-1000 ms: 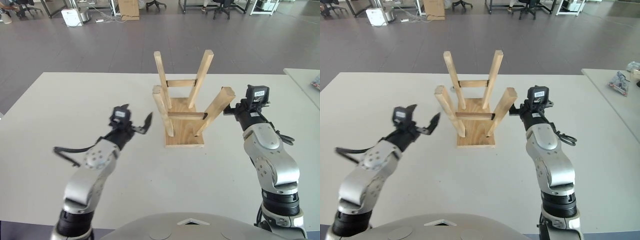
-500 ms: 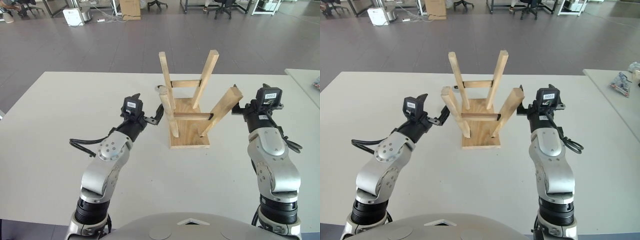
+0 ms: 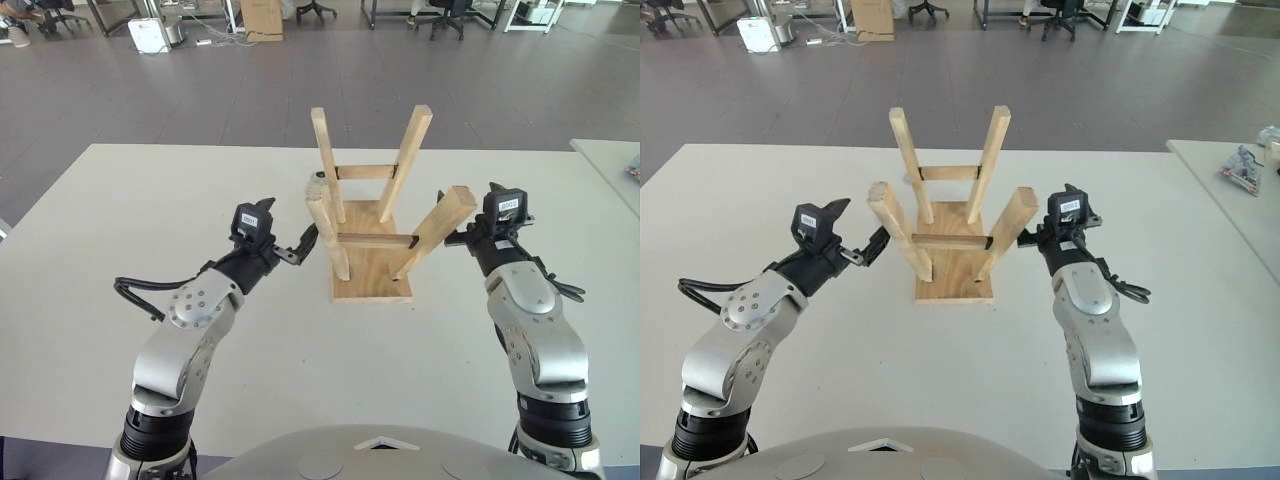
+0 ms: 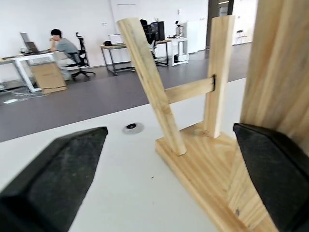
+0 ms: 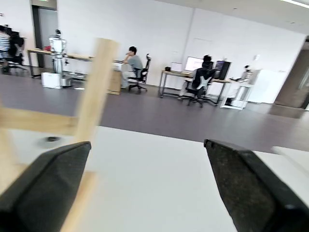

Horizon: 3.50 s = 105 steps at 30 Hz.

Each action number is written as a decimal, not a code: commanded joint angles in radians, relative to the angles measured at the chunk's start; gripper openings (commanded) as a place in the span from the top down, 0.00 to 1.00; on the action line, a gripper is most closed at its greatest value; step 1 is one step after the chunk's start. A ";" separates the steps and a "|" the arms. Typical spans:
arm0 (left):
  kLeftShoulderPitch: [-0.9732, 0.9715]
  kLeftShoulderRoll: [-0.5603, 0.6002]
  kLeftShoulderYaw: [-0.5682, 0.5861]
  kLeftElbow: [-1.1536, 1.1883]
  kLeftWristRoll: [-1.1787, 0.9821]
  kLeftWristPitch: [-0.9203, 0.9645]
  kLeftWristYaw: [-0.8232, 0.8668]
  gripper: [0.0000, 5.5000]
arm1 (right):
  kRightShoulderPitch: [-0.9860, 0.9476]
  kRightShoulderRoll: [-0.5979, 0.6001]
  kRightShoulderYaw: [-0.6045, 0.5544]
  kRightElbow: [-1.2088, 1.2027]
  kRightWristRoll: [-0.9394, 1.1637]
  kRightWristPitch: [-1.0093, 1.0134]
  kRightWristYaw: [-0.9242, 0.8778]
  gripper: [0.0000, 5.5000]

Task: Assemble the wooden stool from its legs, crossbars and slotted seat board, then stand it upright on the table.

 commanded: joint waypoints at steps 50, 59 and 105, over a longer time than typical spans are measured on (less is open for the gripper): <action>-0.781 0.029 0.153 0.264 -0.913 0.266 0.424 0.12 | -0.608 0.076 -0.200 -0.080 0.995 0.396 -0.295 0.20; -0.249 -0.022 -0.084 0.374 -0.829 0.373 0.366 0.12 | -0.152 0.169 -0.007 -0.084 0.950 0.453 -0.395 0.20; -0.095 0.221 0.349 0.338 -0.671 0.095 0.189 0.12 | -0.136 -0.339 0.285 0.499 0.029 -0.088 0.422 0.20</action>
